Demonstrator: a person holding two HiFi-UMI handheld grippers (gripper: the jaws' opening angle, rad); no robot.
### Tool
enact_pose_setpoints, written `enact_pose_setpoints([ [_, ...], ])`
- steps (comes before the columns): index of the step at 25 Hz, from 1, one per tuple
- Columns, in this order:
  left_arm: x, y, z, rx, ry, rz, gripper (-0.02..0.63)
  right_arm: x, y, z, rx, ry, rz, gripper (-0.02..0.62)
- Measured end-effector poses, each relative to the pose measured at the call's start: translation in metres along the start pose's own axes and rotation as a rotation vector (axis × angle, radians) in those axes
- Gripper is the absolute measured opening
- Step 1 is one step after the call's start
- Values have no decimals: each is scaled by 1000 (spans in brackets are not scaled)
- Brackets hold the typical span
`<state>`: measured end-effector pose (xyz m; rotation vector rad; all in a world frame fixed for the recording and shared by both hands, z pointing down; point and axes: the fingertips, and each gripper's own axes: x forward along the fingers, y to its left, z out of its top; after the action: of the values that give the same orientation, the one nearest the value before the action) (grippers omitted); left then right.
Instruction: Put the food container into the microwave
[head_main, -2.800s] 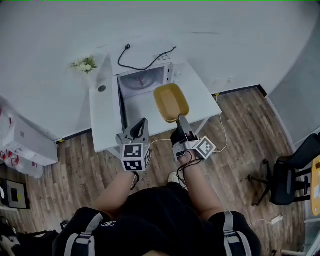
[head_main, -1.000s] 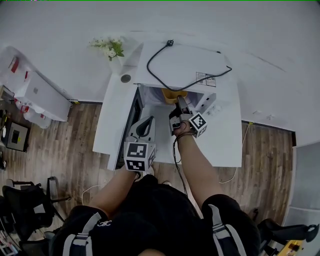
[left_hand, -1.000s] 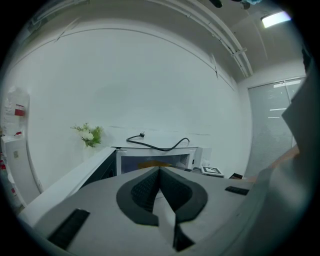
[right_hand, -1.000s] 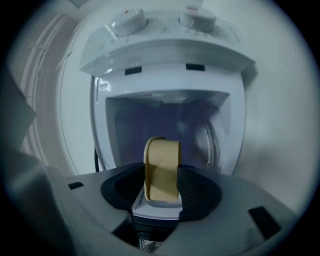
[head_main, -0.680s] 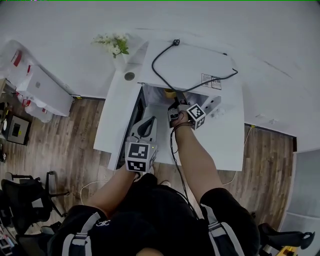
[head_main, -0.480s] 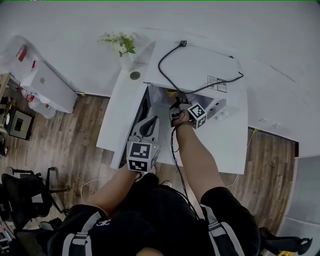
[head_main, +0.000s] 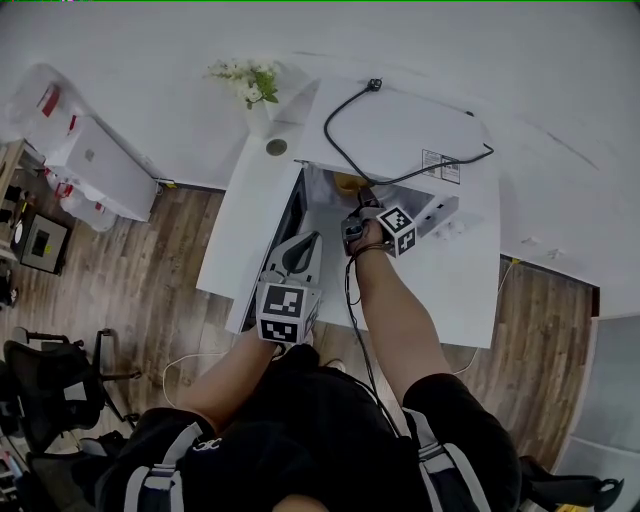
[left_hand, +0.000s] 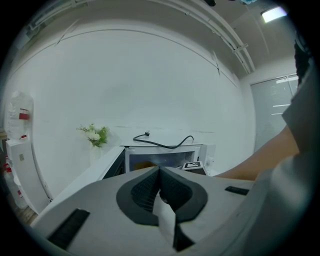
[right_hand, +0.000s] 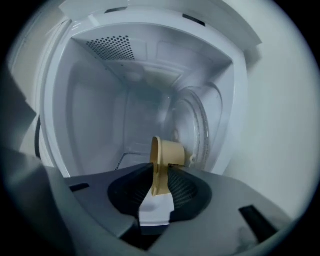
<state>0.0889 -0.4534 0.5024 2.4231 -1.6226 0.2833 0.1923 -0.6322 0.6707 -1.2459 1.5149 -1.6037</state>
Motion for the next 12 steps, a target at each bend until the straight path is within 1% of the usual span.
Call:
enact_pose_setpoints([
  [4, 0, -2, 1, -7, -4, -8, 12, -8, 13, 4, -26, -5, 48, 97],
  [7, 2, -5, 3, -16, -11, -15, 12, -19, 26, 3, -84, 12, 73, 97],
  [8, 2, -6, 3, -18, -14, -18, 12, -24, 30, 2, -113, 19, 81, 87],
  [9, 2, -7, 4, -20, -18, -22, 12, -31, 34, 1, -144, 25, 90, 48],
  [11, 1, -10, 7, -24, -26, -28, 12, -48, 44, 0, -199, 31, 117, 31],
  [12, 1, -12, 8, -26, -30, -32, 12, -58, 49, -1, -229, 31, 129, 0],
])
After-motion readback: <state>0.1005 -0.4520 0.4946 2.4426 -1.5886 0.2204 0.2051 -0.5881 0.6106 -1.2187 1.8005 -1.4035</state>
